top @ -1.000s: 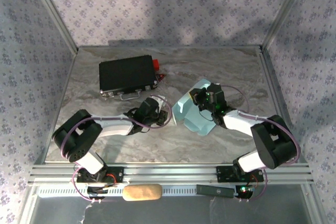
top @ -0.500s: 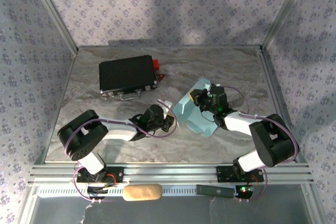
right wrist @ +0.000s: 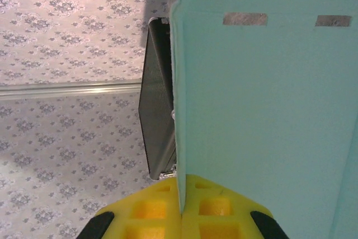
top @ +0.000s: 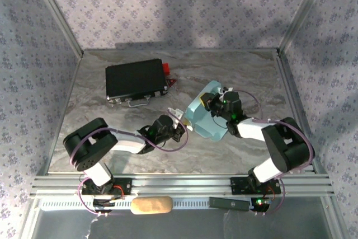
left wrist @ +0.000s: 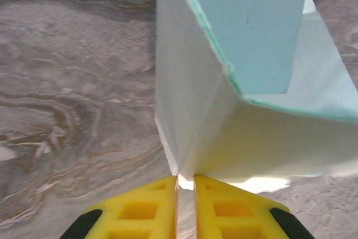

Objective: Fold the paper box

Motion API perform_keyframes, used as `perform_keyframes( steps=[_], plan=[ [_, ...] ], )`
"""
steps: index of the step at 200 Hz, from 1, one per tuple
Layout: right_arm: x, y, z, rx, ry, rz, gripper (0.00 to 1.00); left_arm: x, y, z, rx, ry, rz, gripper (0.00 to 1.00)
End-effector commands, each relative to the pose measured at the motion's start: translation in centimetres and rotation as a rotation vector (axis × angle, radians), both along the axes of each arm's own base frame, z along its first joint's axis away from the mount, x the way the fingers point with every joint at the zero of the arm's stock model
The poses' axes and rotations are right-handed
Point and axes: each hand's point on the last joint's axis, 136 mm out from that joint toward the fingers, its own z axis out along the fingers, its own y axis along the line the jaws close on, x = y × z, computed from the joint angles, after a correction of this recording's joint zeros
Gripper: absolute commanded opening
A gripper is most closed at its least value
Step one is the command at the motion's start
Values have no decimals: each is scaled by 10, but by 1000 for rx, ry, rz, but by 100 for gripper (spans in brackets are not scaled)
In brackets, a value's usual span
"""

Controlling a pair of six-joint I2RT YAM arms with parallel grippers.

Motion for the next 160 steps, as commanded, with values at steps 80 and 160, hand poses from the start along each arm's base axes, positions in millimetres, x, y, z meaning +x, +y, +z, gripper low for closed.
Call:
perform_keyframes(
  steps=[80, 160],
  plan=[
    [16, 56, 2, 159, -58, 90, 0, 15, 49, 20, -2, -61, 64, 17],
    [16, 52, 2, 172, -49, 108, 0, 22, 30, 29, -89, -104, 4, 23]
  ],
)
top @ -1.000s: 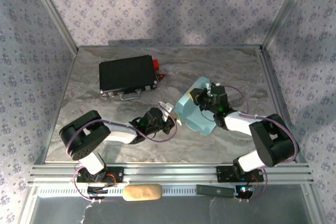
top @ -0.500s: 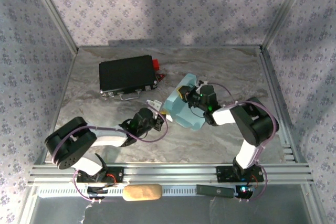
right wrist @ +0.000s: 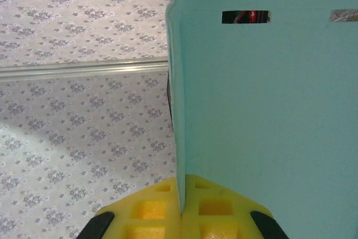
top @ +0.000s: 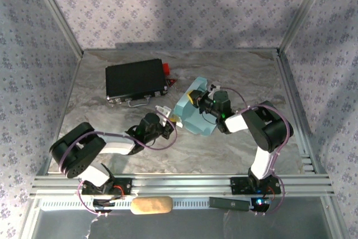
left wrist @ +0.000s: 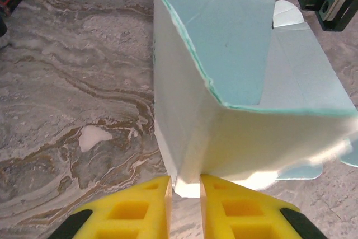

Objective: Fold the paper box

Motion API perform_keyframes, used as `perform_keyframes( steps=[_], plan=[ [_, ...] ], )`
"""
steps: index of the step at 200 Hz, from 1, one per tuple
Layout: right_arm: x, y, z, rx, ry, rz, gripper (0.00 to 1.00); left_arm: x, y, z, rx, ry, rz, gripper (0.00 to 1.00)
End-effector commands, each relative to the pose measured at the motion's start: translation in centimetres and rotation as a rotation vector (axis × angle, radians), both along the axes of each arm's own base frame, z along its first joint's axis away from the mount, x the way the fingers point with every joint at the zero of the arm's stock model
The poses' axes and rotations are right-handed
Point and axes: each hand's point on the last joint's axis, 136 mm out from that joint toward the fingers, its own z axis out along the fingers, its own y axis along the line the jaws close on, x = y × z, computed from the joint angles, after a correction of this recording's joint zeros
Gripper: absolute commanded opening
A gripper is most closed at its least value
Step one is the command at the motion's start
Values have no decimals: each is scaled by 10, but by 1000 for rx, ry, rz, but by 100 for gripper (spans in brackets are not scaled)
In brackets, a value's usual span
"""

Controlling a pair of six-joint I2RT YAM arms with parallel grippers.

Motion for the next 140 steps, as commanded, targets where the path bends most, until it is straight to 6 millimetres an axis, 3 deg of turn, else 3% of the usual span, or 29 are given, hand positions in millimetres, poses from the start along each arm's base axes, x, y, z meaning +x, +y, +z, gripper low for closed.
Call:
perform_keyframes(
  steps=[1, 86, 140],
  plan=[
    [-3, 1, 4, 26, -6, 23, 0, 8, -14, 22, -72, -68, -32, 23],
    [-2, 2, 6, 37, 2, 17, 0, 24, -25, 21, -126, -76, 10, 29],
    [-1, 0, 4, 39, 16, 2, 0, 32, -27, 23, -151, -105, 58, 39]
  ],
)
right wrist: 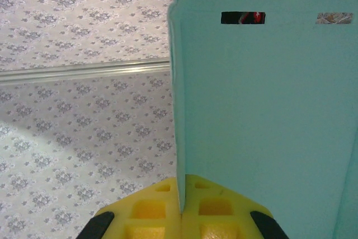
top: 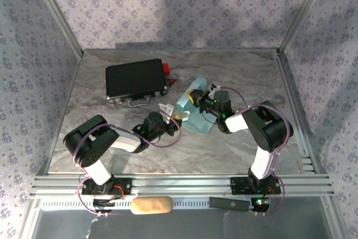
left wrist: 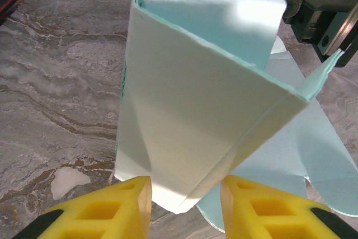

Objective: Fold the paper box

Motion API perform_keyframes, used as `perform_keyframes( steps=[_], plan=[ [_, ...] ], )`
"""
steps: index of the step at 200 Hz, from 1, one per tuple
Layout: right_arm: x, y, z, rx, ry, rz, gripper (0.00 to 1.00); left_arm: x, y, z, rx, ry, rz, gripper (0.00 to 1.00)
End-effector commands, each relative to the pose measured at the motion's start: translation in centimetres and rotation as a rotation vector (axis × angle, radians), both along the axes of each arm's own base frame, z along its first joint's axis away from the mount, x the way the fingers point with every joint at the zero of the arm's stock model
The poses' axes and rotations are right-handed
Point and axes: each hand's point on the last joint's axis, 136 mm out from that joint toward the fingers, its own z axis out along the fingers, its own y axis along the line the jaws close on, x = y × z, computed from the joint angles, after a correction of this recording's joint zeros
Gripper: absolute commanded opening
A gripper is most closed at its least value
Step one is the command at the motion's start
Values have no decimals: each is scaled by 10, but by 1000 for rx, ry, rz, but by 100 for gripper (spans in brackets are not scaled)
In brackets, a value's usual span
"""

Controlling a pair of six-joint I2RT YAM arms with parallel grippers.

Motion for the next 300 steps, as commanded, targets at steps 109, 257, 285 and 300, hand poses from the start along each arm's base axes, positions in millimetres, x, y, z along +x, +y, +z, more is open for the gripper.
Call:
perform_keyframes(
  steps=[109, 257, 285, 300],
  plan=[
    [-5, 2, 1, -3, 14, -46, 0, 22, -9, 24, -85, -122, 129, 42],
    [-1, 21, -36, -14, -41, -26, 0, 31, 12, 8, -65, -107, 228, 40],
    [-2, 23, -40, -11, -33, -25, 0, 34, 13, 7, -67, -107, 248, 40],
    [-2, 24, -40, -9, -31, -23, 0, 36, 14, 7, -70, -108, 265, 40]
  ],
)
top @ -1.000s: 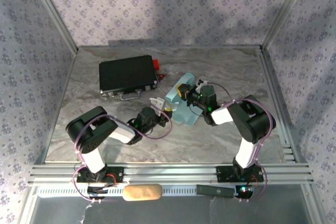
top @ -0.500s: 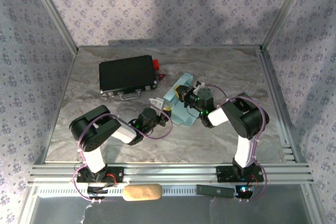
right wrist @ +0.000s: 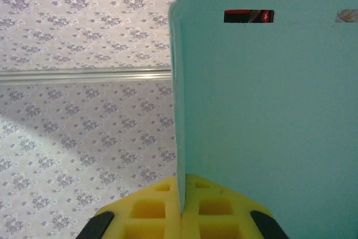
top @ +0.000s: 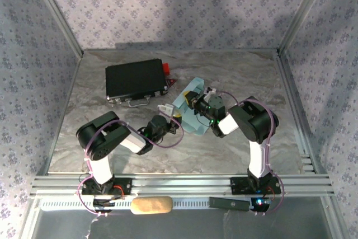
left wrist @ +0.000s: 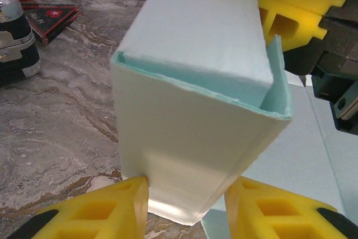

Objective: Fold the paper box

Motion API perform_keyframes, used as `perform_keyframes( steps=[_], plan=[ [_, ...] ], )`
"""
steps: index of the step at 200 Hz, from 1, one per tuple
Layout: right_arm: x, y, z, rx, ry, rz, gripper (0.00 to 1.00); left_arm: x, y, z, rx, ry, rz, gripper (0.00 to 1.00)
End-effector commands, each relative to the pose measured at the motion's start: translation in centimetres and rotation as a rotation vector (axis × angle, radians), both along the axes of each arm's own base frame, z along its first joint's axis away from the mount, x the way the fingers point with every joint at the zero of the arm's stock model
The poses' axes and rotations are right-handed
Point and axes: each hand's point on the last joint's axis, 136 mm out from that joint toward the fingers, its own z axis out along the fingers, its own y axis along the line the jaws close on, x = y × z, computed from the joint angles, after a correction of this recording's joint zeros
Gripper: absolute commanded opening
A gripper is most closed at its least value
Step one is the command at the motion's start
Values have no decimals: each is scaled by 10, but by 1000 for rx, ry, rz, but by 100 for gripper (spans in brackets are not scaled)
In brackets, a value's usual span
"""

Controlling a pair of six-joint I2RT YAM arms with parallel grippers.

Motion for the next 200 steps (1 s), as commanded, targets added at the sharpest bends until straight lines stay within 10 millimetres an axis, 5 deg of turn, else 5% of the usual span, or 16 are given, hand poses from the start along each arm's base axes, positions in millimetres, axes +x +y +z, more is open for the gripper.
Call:
perform_keyframes(
  steps=[1, 147, 200],
  plan=[
    [-7, 6, -24, -41, 49, 24, 0, 16, 6, 17, -63, -52, 86, 40],
    [-5, 15, -20, -6, 83, 20, 0, 37, 5, 23, -39, -128, 314, 35],
    [-4, 17, -22, 0, 96, 15, 0, 45, -1, 21, -55, -120, 347, 22]
  ],
)
